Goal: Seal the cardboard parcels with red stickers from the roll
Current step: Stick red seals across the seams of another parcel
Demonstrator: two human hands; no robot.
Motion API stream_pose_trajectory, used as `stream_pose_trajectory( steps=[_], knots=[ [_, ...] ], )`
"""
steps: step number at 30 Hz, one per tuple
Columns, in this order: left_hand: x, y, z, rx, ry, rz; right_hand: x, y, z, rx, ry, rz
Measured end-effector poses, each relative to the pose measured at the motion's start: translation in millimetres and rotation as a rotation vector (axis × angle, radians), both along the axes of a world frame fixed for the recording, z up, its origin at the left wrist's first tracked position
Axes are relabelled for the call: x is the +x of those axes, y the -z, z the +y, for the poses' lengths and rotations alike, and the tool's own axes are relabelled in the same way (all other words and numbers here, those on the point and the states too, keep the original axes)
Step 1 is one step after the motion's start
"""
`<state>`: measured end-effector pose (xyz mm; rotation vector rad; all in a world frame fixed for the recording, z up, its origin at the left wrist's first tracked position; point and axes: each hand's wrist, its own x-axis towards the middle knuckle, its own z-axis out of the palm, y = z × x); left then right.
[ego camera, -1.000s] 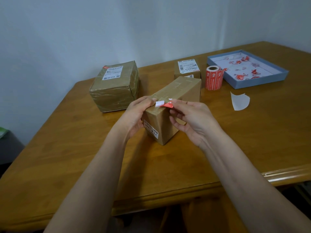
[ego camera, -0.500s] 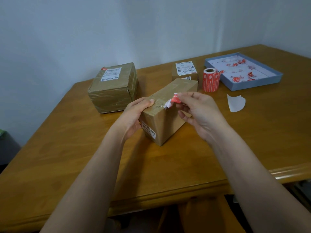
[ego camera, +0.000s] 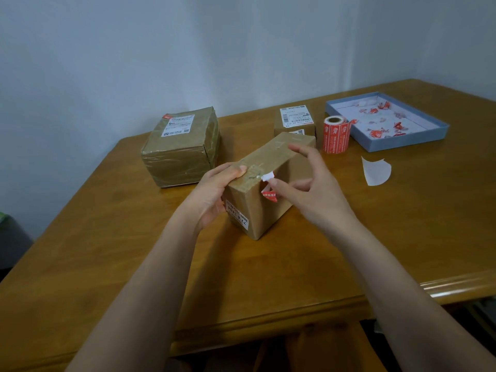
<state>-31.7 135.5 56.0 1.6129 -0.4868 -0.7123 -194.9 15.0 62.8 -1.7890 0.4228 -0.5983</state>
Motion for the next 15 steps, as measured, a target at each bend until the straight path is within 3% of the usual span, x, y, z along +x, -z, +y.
stream_pose_trajectory(
  steps=[11,15],
  knots=[
    [-2.4,-1.9,0.1,0.000,-0.017,-0.010,10.5,2.8,4.9,-0.050,-0.079,-0.059],
    [-3.1,-2.3,0.5,-0.001,-0.012,-0.004,13.2,2.4,6.8,0.048,-0.037,-0.078]
  ],
)
